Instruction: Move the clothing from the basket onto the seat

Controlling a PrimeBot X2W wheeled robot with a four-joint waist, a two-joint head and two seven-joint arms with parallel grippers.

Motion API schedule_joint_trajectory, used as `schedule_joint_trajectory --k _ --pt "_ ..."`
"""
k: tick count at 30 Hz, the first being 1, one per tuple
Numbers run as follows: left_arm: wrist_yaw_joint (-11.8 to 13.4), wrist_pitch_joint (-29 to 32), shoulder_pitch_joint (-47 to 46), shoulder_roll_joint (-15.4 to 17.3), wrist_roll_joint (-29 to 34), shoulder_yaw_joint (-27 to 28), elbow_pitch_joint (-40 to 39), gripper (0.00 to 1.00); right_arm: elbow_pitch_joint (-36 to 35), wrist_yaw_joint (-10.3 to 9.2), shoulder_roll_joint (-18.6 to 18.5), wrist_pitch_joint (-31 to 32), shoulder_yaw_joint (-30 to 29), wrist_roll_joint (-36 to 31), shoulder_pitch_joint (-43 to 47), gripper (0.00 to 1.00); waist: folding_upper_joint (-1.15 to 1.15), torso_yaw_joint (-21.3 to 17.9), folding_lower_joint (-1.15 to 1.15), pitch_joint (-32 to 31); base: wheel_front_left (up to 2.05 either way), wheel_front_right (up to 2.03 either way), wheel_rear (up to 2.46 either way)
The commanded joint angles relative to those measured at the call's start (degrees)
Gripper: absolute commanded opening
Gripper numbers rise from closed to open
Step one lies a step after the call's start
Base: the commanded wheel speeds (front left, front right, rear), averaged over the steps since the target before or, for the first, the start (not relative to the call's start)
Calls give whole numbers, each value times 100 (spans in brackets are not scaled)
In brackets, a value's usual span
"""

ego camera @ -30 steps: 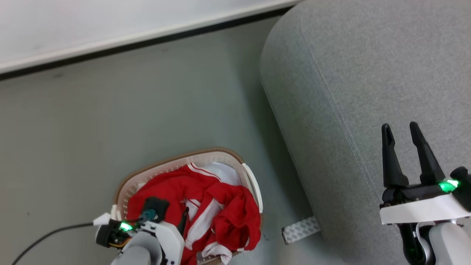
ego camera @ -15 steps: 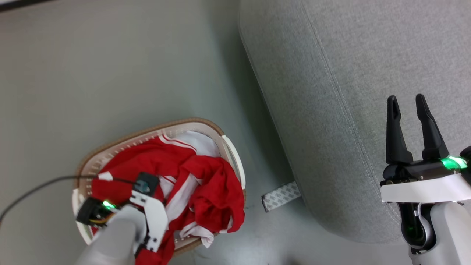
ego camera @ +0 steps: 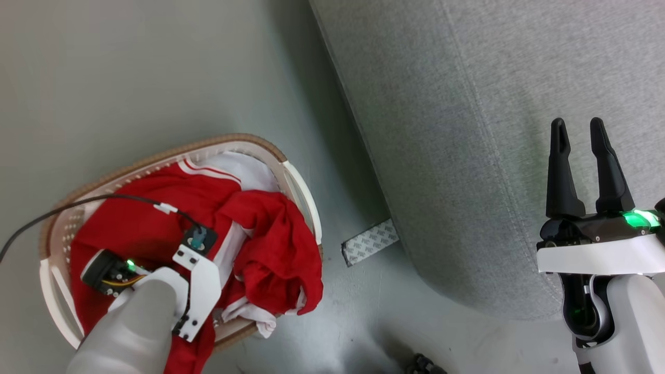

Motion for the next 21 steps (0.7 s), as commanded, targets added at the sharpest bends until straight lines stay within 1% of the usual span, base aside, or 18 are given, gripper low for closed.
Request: schedule_joint_trajectory --k 1,3,4,5,6,7,12,18,21 --pt "-30 63 -59 68 31 -40 21 100 -28 -12 18 -17 -27 54 -22 100 0 -3 -1 92 0 0 0" --pt "-39 99 -96 82 15 -96 23 100 -44 -12 25 -17 -51 44 -10 100 0 11 -1 147 0 0 0" --pt "-53 114 -106 92 -3 -114 23 91 -45 -12 35 -17 -53 37 -4 100 0 17 -1 170 0 0 0" --pt "-63 119 -107 101 -26 -132 25 48 -48 -12 42 -17 -54 28 -3 100 0 21 -1 184 0 0 0" --pt "-70 108 -107 110 -49 -152 26 18 -51 -12 45 -17 -55 21 -1 100 0 23 -1 197 0 0 0" --pt "-78 61 -113 117 -78 -165 26 0 -47 -12 51 -17 -55 18 -3 100 0 25 -1 206 0 0 0" --pt "-88 -150 -86 164 -186 -205 23 0 7 -12 69 -17 -13 9 -105 100 0 7 -1 175 0 0 0" --pt "-94 -387 22 197 -333 -199 22 0 62 -12 76 -17 59 -29 -157 100 0 -26 -1 -9 0 0 0" --pt "-85 -602 118 66 -448 -175 20 0 69 -12 23 -18 16 -57 -112 100 0 102 -1 -247 0 0 0"
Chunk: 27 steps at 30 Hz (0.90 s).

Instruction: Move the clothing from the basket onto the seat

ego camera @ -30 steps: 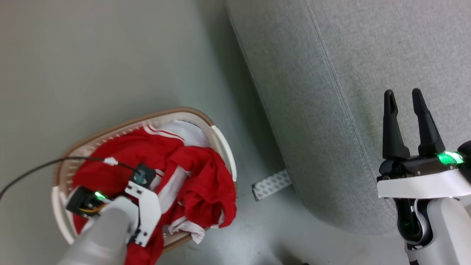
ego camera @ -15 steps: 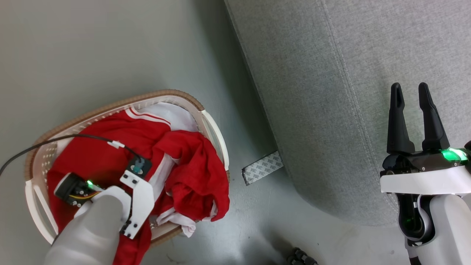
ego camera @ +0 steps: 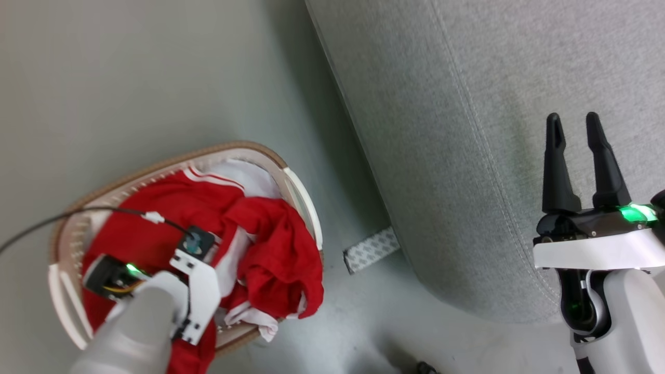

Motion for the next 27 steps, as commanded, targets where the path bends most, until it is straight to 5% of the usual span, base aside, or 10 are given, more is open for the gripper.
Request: schedule_joint_trajectory --k 1,13,21,27 --pt "9 -160 124 -72 -125 31 6 0 2 -12 -55 -18 -41 -27 24 100 0 161 -1 -267 0 0 0" --pt "0 -1426 543 -687 -612 149 6 0 39 -12 -477 -18 -53 -224 365 100 0 1125 -1 -1799 0 0 0" --pt "-19 -2081 861 -829 -1035 138 -108 0 145 -12 -684 -18 29 -233 769 100 0 1769 -1 -2759 0 0 0" --pt "-20 -2244 1282 -836 -1828 -409 -890 0 229 -12 -702 -18 100 -201 1057 100 0 2129 -1 -3344 0 0 0"
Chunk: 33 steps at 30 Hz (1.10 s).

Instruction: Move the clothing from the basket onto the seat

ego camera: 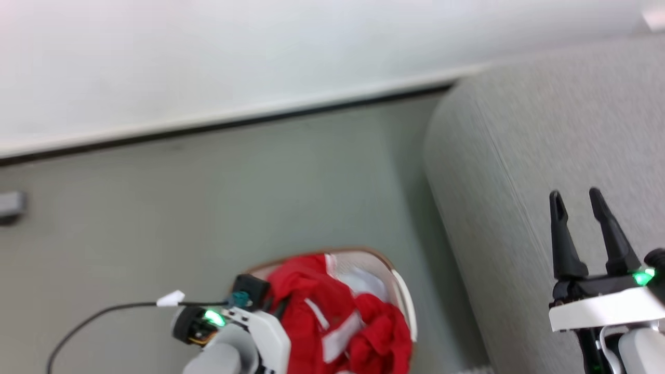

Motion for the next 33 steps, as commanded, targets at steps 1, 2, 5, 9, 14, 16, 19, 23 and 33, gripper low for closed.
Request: schedule_joint_trajectory --k 1,2,5,9,14,16,19,23,33 --pt "-12 -36 77 11 -124 -72 -105 0 18 -12 -40 -17 -1 -1 102 100 0 402 1 -444 0 0 0" --pt "-11 -55 105 13 -195 -161 -206 0 26 -12 -39 -17 5 0 135 100 0 450 1 -513 0 0 0" --pt "-12 -93 176 12 -406 -366 -530 0 57 -12 -24 -17 37 -13 249 100 0 566 1 -712 0 0 0" --pt "-12 -117 212 13 -539 -429 -965 0 67 -12 14 -17 89 -72 376 100 0 672 1 -931 0 0 0" --pt "44 -118 265 61 -498 -290 -1754 0 21 -12 65 -17 142 -124 506 100 0 744 1 -1122 0 0 0" --pt "87 -119 280 109 -469 -209 -2070 0 10 -12 89 -17 172 -124 552 100 0 754 1 -1172 0 0 0" --pt "110 -120 313 145 -465 -89 -2546 0 -9 -12 107 -17 219 -143 583 100 0 760 1 -1243 0 0 0" --pt "152 -119 318 210 -516 81 -3087 0 -28 -12 126 -17 316 -144 661 100 0 770 1 -1299 0 0 0" --pt "215 -30 131 294 -742 337 -4253 0 -7 -12 129 -17 612 -100 740 100 0 798 1 -1393 0 0 0"
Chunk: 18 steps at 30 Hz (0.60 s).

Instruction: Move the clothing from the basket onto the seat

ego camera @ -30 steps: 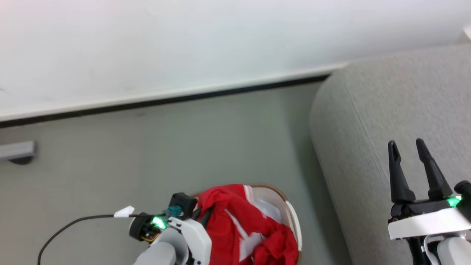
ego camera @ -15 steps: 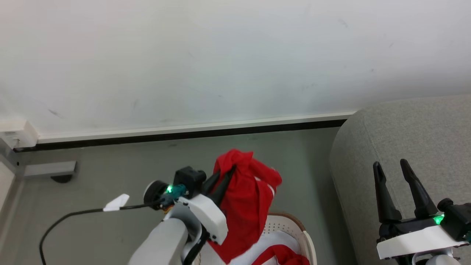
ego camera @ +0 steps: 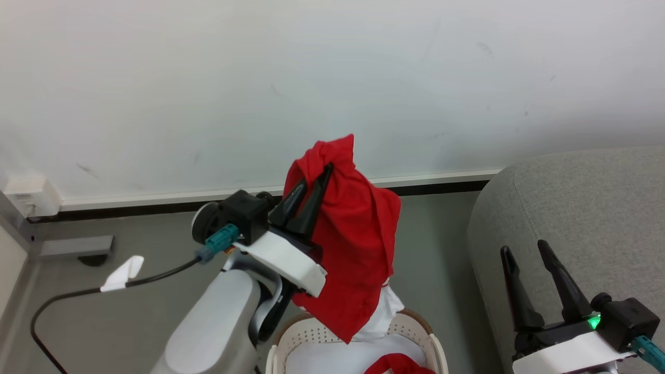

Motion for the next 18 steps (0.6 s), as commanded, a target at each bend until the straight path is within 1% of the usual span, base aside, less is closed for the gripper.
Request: schedule_joint_trajectory --k 1,9,14,18 --pt "35 59 -63 55 -79 56 -227 0 -16 -12 -38 -17 88 30 64 100 0 8 0 -15 0 0 0" --pt "108 246 17 130 -154 68 -640 0 -45 -12 -135 -17 376 118 17 100 0 23 0 -50 0 0 0" --pt "111 306 75 121 -171 4 -740 0 -55 -12 -270 -17 883 269 -83 100 0 65 0 -63 0 0 0" --pt "90 330 60 74 -179 -100 -753 0 16 -12 -422 -17 1403 474 -226 100 0 145 0 -78 0 0 0"
